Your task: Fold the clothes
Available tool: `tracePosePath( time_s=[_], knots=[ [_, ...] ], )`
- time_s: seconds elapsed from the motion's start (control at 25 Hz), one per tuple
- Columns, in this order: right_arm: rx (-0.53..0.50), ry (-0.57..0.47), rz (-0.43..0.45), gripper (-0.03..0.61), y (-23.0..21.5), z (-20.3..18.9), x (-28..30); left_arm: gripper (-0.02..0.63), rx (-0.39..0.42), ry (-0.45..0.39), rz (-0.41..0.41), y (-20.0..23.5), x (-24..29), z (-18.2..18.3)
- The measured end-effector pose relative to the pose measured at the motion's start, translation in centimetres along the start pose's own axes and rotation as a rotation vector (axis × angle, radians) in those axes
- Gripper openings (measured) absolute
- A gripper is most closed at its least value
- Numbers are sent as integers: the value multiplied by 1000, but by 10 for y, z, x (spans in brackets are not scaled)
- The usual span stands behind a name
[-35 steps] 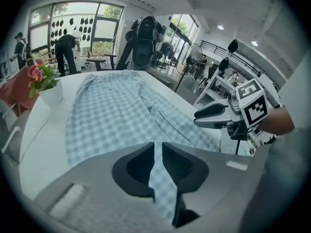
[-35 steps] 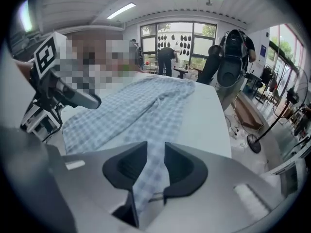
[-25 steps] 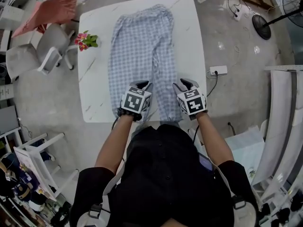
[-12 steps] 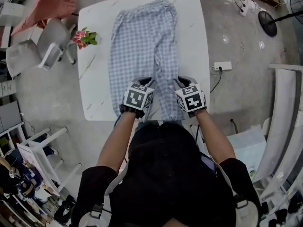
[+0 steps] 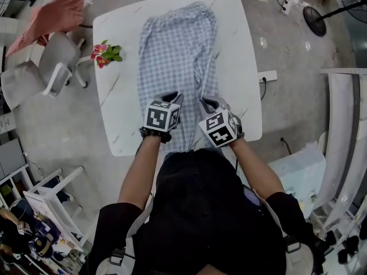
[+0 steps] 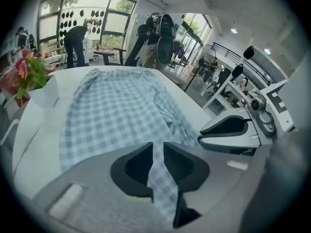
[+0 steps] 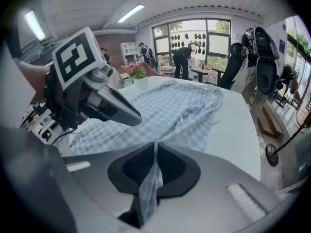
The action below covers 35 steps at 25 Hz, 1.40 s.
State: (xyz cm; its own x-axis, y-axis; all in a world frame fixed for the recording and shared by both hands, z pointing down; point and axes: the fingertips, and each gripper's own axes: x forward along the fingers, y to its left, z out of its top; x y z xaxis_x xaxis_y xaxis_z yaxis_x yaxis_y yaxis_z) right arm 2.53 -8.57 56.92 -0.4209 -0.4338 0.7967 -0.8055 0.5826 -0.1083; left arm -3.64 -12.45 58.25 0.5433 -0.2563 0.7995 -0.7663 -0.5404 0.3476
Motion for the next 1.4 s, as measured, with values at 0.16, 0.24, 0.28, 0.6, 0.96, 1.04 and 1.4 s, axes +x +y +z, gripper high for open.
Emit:
tracePosePath(
  time_s=[0.16, 0.24, 0.28, 0.6, 0.96, 1.04, 1.4],
  knots=[
    [-120, 67, -65, 26, 19, 1, 25, 75, -11, -25, -53, 19, -7, 4],
    [-182, 99, -94, 26, 25, -4, 36, 66, -2, -41, -110, 17, -3, 12],
    [-199, 109, -105, 26, 28, -6, 39, 66, 9, -46, -135, 14, 0, 18],
    [-151, 74, -58, 117, 35, -8, 35, 58, 139, 1, -216, -10, 36, 37],
    [162, -85, -125, 120, -38, -1, -17, 58, 166, 30, -242, -26, 46, 36],
    [250, -56, -170, 92, -64, -12, -13, 58, 163, 37, -237, -27, 48, 34],
    [397, 2, -121, 121, -84, -25, 15, 58, 139, 52, -197, -19, 50, 32]
  ],
)
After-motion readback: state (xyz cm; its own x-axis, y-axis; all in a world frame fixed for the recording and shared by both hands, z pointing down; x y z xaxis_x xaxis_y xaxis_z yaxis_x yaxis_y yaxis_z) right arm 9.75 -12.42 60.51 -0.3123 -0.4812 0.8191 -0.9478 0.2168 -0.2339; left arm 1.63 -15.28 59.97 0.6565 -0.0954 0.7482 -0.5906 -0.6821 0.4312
